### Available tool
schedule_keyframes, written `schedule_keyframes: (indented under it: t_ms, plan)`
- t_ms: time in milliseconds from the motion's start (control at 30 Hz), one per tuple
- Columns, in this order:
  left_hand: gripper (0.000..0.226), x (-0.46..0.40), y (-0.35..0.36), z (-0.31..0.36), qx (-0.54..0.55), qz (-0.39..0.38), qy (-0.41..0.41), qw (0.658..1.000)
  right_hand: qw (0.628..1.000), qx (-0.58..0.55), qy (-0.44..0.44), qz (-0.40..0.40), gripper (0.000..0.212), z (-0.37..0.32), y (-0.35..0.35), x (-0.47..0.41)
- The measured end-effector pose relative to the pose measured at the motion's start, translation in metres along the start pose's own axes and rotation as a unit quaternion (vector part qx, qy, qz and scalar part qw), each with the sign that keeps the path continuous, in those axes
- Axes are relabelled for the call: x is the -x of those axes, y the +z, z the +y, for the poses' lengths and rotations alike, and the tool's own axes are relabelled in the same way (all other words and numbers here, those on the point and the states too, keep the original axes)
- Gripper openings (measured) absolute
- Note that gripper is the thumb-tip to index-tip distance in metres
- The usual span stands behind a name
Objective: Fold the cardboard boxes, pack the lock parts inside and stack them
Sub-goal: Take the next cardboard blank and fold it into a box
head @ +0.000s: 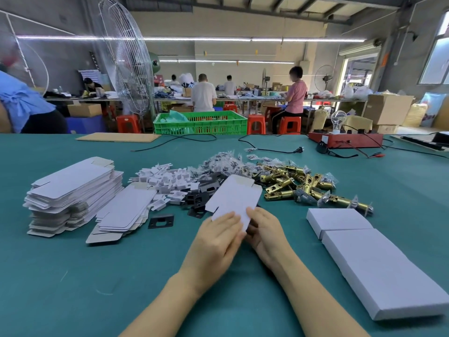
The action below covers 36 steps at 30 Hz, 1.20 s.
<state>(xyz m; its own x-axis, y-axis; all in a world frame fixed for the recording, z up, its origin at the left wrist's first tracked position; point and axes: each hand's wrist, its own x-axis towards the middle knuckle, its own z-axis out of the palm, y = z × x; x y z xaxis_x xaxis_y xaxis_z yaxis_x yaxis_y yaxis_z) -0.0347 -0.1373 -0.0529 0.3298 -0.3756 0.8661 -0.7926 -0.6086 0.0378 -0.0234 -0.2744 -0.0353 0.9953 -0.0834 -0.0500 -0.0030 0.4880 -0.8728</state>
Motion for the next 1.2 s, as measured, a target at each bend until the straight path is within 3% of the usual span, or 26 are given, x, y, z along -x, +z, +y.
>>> schedule_keyframes:
  t_ms: [67, 133, 233, 333, 400, 467, 667, 767, 900, 1033, 1200]
  plan:
    - [0.017, 0.003, 0.0, -0.002, 0.042, -0.022, -0.026, 0.999, 1.0, -0.011, -0.003, 0.007, 0.016, -0.001, -0.004, -0.001]
    - [0.022, 0.003, 0.0, -0.004, 0.054, 0.004, -0.084, 0.995, 1.0, 0.017, -0.016, 0.01, 0.015, 0.002, -0.004, -0.003]
    - [0.04, -0.003, -0.006, -0.007, 0.041, 0.038, -0.229, 0.972, 0.994, 0.097, -0.049, 0.003, 0.013, 0.006, -0.003, -0.002]
    - [0.047, -0.007, -0.013, -0.011, 0.159, 0.047, -0.431, 0.887, 0.977, 0.191, -0.077, -0.054, 0.013, 0.008, -0.002, 0.002]
    - [0.026, -0.01, -0.016, -0.016, 0.293, 0.053, -0.511, 0.807, 0.962, 0.243, -0.088, -0.09, 0.014, 0.009, 0.0, 0.004]
    - [0.009, -0.009, -0.016, -0.019, 0.368, 0.062, -0.519, 0.769, 0.954, 0.271, -0.094, -0.09, 0.014, 0.009, 0.001, 0.005]
    - [0.011, -0.007, -0.012, -0.024, 0.431, 0.076, -0.508, 0.742, 0.949, 0.294, -0.098, -0.058, 0.012, 0.008, 0.003, 0.006]
    - [0.012, -0.007, -0.011, -0.026, 0.422, 0.097, -0.498, 0.751, 0.941, 0.32, -0.106, -0.017, 0.004, 0.001, 0.007, 0.008]
    - [0.016, -0.007, -0.009, -0.019, 0.41, 0.083, -0.464, 0.781, 0.919, 0.349, -0.16, 0.094, 0.014, -0.03, 0.017, 0.012]
    - [0.017, -0.008, -0.01, -0.009, 0.387, 0.066, -0.413, 0.822, 0.873, 0.399, -0.275, 0.052, 0.009, -0.078, 0.03, 0.03]
    - [0.049, -0.008, -0.012, 0.002, 0.32, 0.055, -0.312, 0.893, 0.77, 0.522, -0.365, -0.035, 0.011, -0.119, 0.034, 0.059]
